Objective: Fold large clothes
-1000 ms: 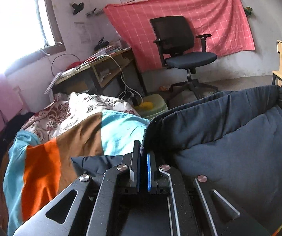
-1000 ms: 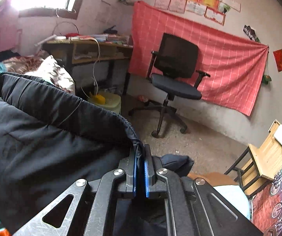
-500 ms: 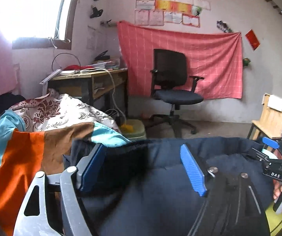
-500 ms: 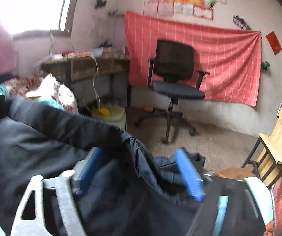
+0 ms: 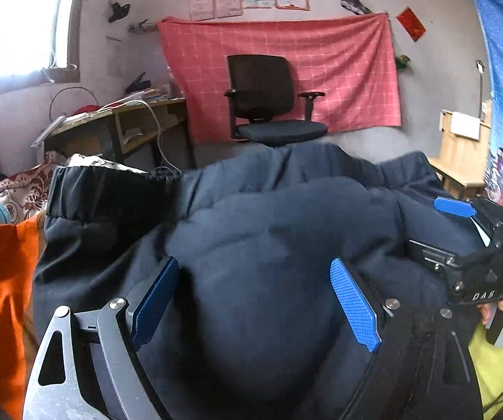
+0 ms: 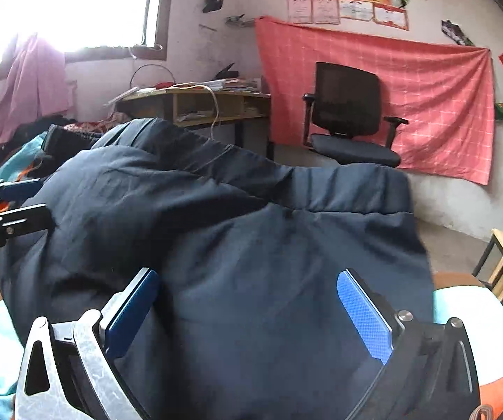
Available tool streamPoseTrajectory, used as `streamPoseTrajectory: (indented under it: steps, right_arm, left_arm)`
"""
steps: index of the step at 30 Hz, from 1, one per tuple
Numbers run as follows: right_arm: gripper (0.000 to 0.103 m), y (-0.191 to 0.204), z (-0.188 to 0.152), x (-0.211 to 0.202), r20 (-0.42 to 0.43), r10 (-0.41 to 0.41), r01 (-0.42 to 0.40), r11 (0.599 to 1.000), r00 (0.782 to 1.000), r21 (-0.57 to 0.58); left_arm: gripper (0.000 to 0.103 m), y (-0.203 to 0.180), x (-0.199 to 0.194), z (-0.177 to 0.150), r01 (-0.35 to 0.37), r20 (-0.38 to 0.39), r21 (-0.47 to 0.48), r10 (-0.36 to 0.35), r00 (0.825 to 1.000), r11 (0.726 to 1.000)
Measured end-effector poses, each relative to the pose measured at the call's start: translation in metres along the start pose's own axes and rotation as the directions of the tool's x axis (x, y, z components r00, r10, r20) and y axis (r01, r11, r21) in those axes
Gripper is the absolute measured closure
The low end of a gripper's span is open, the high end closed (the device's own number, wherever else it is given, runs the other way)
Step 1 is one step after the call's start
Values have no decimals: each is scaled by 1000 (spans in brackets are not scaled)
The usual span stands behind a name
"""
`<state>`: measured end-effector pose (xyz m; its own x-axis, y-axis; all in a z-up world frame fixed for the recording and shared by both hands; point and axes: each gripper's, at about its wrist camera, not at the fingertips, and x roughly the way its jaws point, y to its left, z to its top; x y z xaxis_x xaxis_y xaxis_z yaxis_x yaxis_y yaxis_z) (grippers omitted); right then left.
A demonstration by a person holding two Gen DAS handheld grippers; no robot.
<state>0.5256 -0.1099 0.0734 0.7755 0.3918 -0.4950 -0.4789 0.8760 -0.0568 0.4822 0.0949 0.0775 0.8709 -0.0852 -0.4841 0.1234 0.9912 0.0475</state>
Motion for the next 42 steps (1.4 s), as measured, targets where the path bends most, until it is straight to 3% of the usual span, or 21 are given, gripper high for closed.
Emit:
streamPoseTrajectory:
  steps: [5,10,15,19,25,30,35,38,40,42]
  right_arm:
    - [0,4,19,34,0,-28,28,999,1000,-43]
    - [0,4,34,64,-34,-48,46,997,998,-59]
    - [0,-12,49,100,-97,-64,64,998,993,-2]
    - [0,-25,54,126,-143,-91,96,995,985,28]
    - [0,-42,48,161,-253,10,18,994,967,106]
    - [0,-56,39,171,-273,106,-54,980,956,190]
    - [0,-56,35,171,-267,113,-59,978,957,201]
    - [0,-56,33,168,-250,100,-51,979,963,196]
    - [0,-54,32,164,-225,87,-43,980,970,193]
    - [0,-51,31,157,-195,70,-34,982,978,183]
  left_arm:
    - [17,22,23,8,-50,-1,-88,51,999,995]
    - [17,63,46,14,-156,-38,-210,151,988,965]
    - [17,92,52,7,-179,-69,-277,167,984,944]
    - [17,107,60,3,-138,-84,-331,116,990,933]
    - [17,119,73,2,-69,-78,-384,43,996,921]
    - [17,124,74,-1,-41,-56,-413,19,998,910]
    - [17,125,70,-2,-26,-33,-415,14,999,909]
    - [17,130,60,-11,62,43,-442,-48,998,895]
    - [17,142,50,-20,169,121,-475,-126,985,864]
    - [17,153,47,-24,230,142,-498,-183,973,836]
